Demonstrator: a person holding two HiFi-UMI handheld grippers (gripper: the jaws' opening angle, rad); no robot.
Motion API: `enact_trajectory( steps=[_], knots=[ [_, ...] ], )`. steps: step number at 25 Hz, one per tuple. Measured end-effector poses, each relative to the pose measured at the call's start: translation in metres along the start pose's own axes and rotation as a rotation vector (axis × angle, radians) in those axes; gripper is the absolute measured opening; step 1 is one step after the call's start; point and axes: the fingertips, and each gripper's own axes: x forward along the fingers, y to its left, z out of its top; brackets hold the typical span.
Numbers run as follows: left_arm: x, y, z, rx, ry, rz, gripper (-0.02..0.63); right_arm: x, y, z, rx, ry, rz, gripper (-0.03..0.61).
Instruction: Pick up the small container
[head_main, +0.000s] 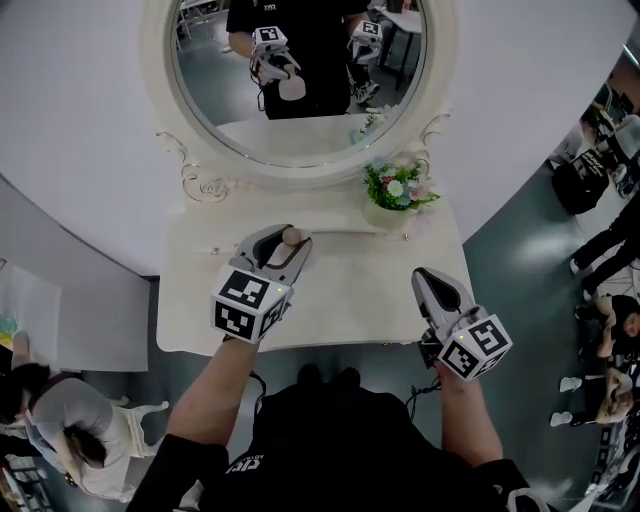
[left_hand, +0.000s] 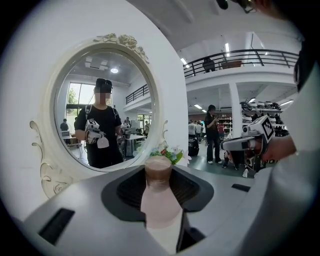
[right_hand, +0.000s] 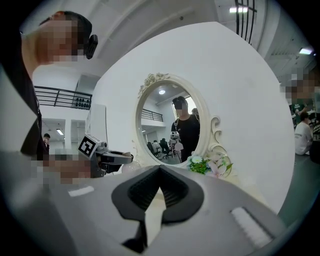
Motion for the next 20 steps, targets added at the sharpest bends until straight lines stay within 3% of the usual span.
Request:
enact_trajectory(
  steps=[5,20],
  knots=[
    [-0.004,0.003,-0.002,-0.014,-0.006,0.017,0.147,-0.004,0.0,0.0,-0.063,0.016,-0.021,0.009],
    [0.004,-0.009,-0.004,-0.011,0.007,-0.022,0.147,-0.006,0.002,0.007,-0.063,-0.002,-0.016,0.009]
  ],
)
